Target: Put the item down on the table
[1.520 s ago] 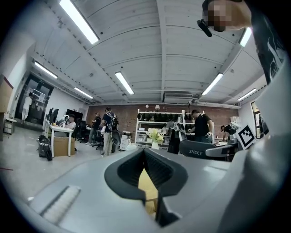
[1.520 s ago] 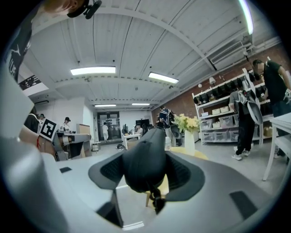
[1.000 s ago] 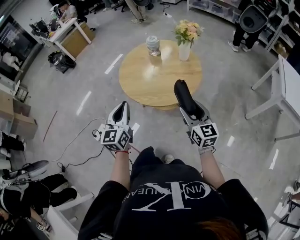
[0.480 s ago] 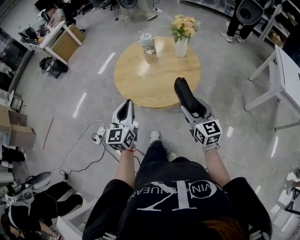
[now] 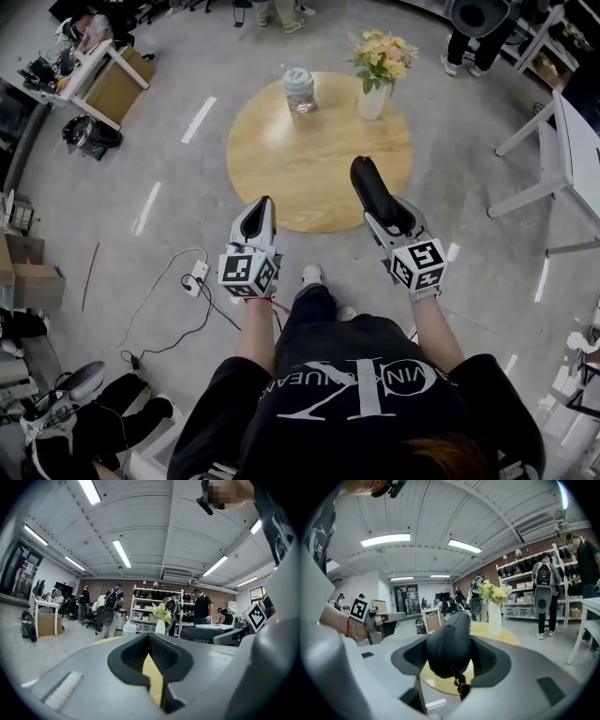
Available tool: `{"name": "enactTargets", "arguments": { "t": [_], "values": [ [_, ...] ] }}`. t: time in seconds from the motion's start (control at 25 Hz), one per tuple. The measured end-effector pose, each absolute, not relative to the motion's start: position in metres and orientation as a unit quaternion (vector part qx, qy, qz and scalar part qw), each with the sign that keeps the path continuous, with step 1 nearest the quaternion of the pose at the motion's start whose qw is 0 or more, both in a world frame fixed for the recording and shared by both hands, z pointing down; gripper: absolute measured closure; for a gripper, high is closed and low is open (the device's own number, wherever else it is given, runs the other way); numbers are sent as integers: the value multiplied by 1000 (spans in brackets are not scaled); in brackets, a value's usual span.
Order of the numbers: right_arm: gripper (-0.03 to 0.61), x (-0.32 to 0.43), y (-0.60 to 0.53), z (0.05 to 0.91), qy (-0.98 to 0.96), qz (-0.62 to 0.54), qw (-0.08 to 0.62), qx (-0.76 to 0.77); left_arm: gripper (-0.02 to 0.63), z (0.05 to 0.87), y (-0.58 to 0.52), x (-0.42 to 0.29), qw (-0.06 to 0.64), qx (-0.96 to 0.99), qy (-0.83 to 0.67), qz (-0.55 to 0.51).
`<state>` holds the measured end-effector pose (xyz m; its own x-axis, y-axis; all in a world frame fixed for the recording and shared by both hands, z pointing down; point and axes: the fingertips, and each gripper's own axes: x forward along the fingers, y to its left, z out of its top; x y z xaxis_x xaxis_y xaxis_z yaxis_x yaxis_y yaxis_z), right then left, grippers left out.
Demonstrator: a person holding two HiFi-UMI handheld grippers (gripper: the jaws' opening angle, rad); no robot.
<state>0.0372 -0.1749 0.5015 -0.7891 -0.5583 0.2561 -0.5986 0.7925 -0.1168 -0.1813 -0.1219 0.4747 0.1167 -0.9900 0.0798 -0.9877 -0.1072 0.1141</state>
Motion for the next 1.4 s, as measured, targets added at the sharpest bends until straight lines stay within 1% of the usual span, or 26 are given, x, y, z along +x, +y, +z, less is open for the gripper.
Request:
{"name": "enactTargets", "arguments": {
  "t": [0.68,0.92,1.12,1.4],
  "values": [
    [316,-49,-244,539,-923,145,141,329,601,502,-219,-259,102,774,-625,-7],
    [316,-75,-258,556,-918,154,160,330,601,526,-238,-263,116,798,-591,14],
    [316,-96,-260,572,-917,166,184,311,601,547,-241,-260,141,803,-579,16],
    [316,-121,-272,590,-918,181,205,285,601,559,-251,-260,159,801,-577,19]
  ]
}}
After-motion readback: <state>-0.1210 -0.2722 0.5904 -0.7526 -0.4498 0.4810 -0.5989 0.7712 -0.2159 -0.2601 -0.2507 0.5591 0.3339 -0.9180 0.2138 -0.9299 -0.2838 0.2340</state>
